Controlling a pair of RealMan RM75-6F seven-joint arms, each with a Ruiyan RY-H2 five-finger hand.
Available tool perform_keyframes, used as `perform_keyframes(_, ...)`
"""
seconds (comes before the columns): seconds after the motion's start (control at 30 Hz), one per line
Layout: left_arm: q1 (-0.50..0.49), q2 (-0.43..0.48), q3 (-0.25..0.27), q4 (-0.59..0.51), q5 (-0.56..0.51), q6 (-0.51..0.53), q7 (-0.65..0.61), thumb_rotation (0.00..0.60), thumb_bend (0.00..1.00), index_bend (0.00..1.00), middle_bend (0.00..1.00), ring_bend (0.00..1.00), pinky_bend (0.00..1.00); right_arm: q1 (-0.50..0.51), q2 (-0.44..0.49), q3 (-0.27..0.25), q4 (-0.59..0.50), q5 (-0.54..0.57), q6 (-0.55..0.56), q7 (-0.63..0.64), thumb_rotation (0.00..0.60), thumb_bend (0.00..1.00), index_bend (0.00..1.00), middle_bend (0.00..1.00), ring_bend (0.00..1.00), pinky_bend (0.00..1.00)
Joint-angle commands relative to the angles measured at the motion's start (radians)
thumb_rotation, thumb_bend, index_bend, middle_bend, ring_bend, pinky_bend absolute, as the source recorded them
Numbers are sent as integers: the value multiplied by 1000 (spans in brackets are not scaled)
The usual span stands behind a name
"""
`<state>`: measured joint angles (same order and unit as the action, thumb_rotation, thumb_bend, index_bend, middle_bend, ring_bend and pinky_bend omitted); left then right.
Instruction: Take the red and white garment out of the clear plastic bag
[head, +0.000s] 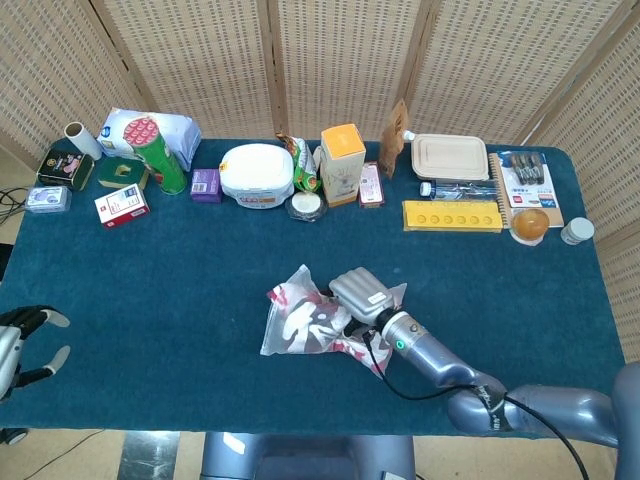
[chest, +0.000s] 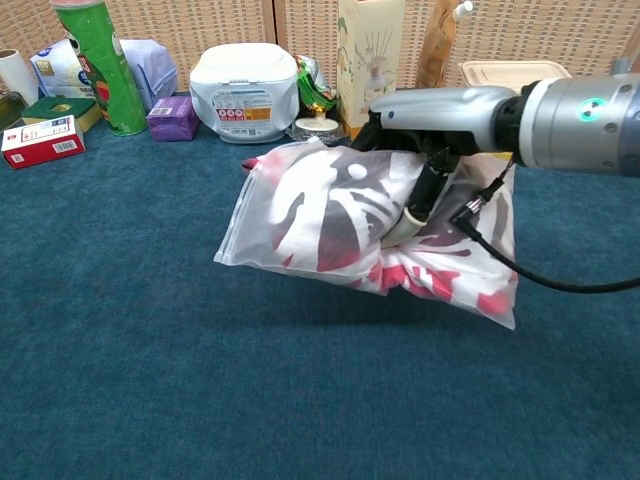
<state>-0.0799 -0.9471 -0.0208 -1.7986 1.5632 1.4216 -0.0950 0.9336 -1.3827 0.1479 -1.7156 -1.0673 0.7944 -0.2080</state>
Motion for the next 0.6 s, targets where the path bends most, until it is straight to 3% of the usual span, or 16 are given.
perform_keyframes(0.03, -65, 39, -23, -43, 24, -66, 24, 600, 288, 411, 404, 342, 353, -32, 33, -14, -41, -44, 3, 35, 581, 217, 810, 846, 1000, 1000)
perform_keyframes(0.27, -226, 105, -81, -136, 7, -255, 76, 600, 198, 411, 546, 483, 504, -57, 52, -40, -94, -94, 21, 33, 580, 216, 810, 846, 1000, 1000)
perform_keyframes(0.33, -265, 112, -94, -157, -12, -304, 89, 600, 179, 411, 620, 554, 578, -58, 49, -39, -97, -92, 24, 28, 580, 216, 810, 846, 1000, 1000)
perform_keyframes(0.5, -368, 114, -126, -195, -63, -437, 87, 600, 160, 419, 901, 854, 802, -57, 43, -30, -103, -90, 25, 33, 581, 216, 810, 849, 1000, 1000)
perform_keyframes(0.6, -407, 117, -135, -207, -82, -490, 73, 599, 160, 432, 987, 942, 865, -58, 41, -29, -103, -89, 28, 30, 581, 216, 810, 851, 1000, 1000)
